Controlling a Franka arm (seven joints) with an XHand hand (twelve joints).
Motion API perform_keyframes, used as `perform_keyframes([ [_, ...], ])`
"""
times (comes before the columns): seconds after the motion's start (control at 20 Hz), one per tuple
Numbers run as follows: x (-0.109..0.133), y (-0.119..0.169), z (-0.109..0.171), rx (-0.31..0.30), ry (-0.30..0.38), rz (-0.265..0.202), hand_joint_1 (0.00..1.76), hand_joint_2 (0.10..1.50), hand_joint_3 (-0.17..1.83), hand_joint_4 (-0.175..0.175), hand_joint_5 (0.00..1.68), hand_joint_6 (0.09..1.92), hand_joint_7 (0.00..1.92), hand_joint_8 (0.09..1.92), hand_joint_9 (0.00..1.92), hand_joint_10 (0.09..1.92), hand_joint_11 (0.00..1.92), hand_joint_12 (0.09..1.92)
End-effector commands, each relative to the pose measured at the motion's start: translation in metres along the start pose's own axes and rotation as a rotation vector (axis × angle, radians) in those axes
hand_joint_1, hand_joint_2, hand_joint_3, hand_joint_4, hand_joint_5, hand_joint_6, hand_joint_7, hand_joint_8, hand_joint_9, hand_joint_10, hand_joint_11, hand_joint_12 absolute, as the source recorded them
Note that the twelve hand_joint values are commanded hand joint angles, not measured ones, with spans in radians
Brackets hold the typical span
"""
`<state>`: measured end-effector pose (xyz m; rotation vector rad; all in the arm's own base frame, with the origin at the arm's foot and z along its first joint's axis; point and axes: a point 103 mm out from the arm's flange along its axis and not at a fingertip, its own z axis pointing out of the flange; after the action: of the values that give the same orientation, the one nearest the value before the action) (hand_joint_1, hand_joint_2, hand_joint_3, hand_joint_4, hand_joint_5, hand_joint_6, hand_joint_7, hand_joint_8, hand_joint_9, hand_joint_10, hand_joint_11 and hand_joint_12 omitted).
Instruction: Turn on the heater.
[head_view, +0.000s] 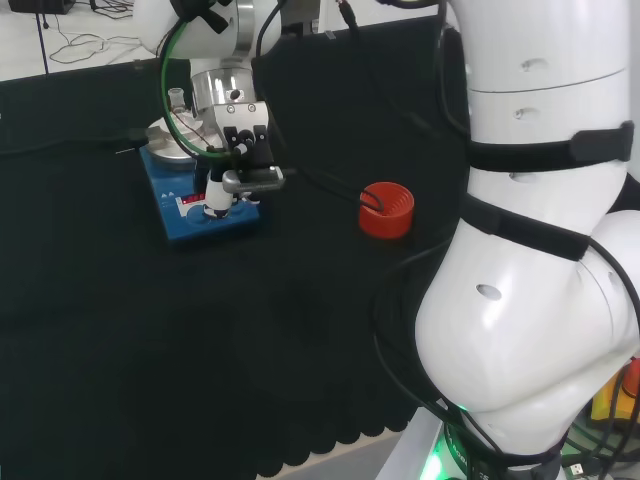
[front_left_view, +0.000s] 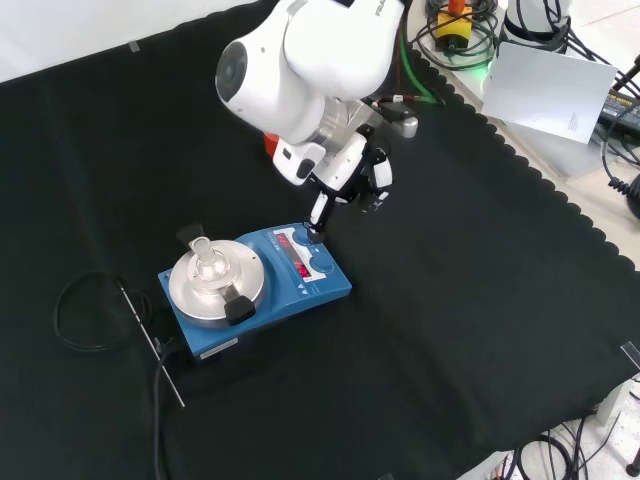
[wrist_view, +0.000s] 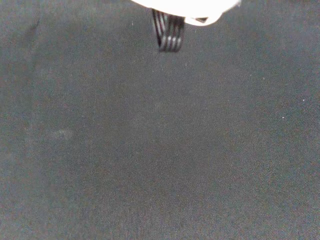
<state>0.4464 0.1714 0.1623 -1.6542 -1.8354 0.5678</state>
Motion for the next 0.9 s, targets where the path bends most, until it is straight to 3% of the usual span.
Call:
perform_keyframes([
  [0.05, -0.0016, 0.0074, 0.0041, 0.055, -0.007, -0.007, 1.42, 0.68, 1.04, -0.051, 0.26, 0.2, 1.63, 1.39, 1.75, 1.38, 1.37, 1.31],
  [0.9, -0.0019, 0.0134, 0.0037, 0.119, -0.026, -0.004, 1.42, 0.68, 1.05, -0.048, 0.3, 0.12, 1.64, 1.4, 1.75, 1.39, 1.37, 1.32],
])
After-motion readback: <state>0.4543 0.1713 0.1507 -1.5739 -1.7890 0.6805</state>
